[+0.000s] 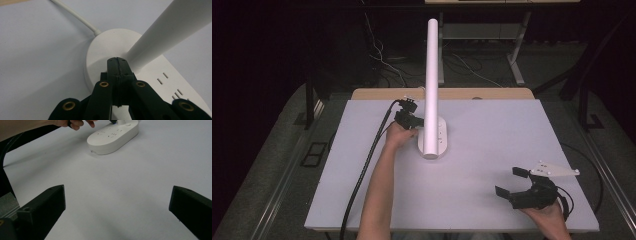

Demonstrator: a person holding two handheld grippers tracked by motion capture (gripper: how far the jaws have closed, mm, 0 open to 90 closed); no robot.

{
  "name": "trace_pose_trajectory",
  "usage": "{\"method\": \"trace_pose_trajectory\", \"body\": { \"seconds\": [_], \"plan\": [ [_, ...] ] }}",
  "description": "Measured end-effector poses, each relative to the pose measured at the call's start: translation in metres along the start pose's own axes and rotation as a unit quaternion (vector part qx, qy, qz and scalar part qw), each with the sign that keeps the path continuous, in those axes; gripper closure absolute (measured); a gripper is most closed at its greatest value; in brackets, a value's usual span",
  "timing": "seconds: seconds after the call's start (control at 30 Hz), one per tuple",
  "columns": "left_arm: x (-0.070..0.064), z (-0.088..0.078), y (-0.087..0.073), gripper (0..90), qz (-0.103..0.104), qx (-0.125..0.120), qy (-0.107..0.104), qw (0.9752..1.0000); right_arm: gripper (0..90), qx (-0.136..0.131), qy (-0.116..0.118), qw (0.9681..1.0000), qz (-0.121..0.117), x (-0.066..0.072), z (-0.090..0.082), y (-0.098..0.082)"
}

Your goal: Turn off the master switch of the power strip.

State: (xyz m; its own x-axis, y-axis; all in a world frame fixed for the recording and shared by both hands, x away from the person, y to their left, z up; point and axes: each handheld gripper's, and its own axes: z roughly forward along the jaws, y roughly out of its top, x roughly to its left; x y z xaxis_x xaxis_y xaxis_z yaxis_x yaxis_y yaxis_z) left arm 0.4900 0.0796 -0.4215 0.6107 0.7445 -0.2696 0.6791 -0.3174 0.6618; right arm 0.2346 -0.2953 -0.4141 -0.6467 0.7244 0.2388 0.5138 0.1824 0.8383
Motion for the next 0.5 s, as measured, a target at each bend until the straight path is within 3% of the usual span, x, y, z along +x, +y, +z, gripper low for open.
{"method": "trace_pose_trajectory", "body": {
  "seconds": [0.1, 0.33, 0.4, 0.43, 0.5],
  "plan": [
    [0.0001, 0.0001, 0.0007, 90.0, 0.011, 0.009, 0.003, 0.9999, 0.0, 0.000, 0.000, 1.0000, 0.000, -0.0005, 0.0001, 0.0001],
    [-0.0051, 0.0031, 0.0018, 90.0, 0.012, 0.000, 0.019, 0.9997, 0.0, -0.001, 0.001, 1.0000, 0.000, -0.0001, -0.0004, 0.0001],
    [-0.0069, 0.0022, 0.0023, 90.0, 0.024, 0.009, 0.029, 0.9993, 0.0, -0.002, 0.000, 1.0000, 0.000, -0.0009, -0.0011, 0.0002],
    [-0.0054, -0.0010, 0.0034, 90.0, 0.050, 0.031, 0.035, 0.9976, 0.0, -0.002, 0.000, 1.0000, 0.000, -0.0009, -0.0011, 0.0002],
    [-0.0067, -0.0011, 0.0034, 90.0, 0.052, 0.031, 0.038, 0.9974, 0.0, -0.003, 0.000, 1.0000, 0.001, -0.0020, -0.0015, 0.0002]
  ]
}}
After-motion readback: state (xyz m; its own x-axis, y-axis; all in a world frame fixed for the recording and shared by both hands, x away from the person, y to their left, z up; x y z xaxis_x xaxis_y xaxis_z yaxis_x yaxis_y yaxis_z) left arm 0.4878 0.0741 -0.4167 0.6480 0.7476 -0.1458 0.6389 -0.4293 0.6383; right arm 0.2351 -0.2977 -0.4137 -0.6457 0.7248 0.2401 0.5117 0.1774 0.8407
